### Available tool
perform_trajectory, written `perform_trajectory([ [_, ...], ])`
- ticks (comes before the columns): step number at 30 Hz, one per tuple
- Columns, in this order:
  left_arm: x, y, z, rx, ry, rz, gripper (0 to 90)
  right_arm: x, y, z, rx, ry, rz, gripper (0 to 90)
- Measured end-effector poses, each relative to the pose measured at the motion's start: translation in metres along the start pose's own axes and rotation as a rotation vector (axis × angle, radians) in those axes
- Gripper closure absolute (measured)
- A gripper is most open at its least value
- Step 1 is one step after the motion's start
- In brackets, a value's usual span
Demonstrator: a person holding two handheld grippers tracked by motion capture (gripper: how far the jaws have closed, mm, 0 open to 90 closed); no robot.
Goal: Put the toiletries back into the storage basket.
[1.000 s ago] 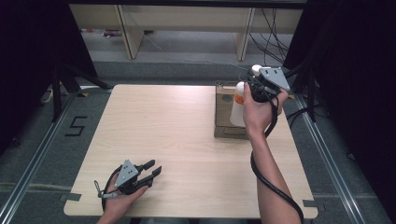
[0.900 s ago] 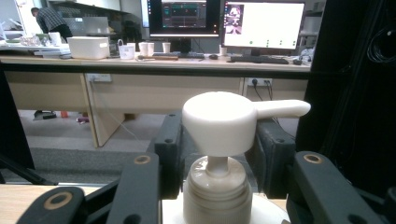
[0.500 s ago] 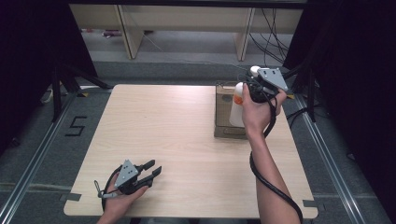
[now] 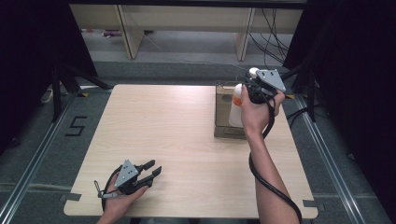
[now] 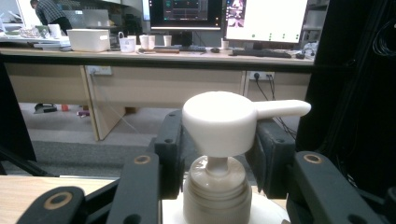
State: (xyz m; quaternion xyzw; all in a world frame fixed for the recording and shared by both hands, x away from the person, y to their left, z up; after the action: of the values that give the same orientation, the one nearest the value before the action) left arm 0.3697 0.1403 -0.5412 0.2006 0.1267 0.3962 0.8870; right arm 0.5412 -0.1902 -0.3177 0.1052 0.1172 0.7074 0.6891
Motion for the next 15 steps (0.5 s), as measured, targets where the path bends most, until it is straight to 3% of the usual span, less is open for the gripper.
perform_trajectory([
  [15, -0.0002, -0.0006, 0.0004, -0.010, 0.001, -0.007, 59.4, 0.0008, -0.0044, -0.0087, 0.025, -0.004, 0.000, 60.2],
])
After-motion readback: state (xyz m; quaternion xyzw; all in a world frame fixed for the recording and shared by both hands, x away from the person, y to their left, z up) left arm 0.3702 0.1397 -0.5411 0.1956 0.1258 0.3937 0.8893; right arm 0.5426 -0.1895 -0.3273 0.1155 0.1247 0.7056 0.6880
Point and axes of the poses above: each handheld gripper's, and its own axes: y roughly backward along the jaws, z roughly out of its top, x roughly to its left, the point moved 7 cm from there along -y, roughly forward along the jaws, and after that the axes turned 11 degrees about x, right-handed, at the moved point
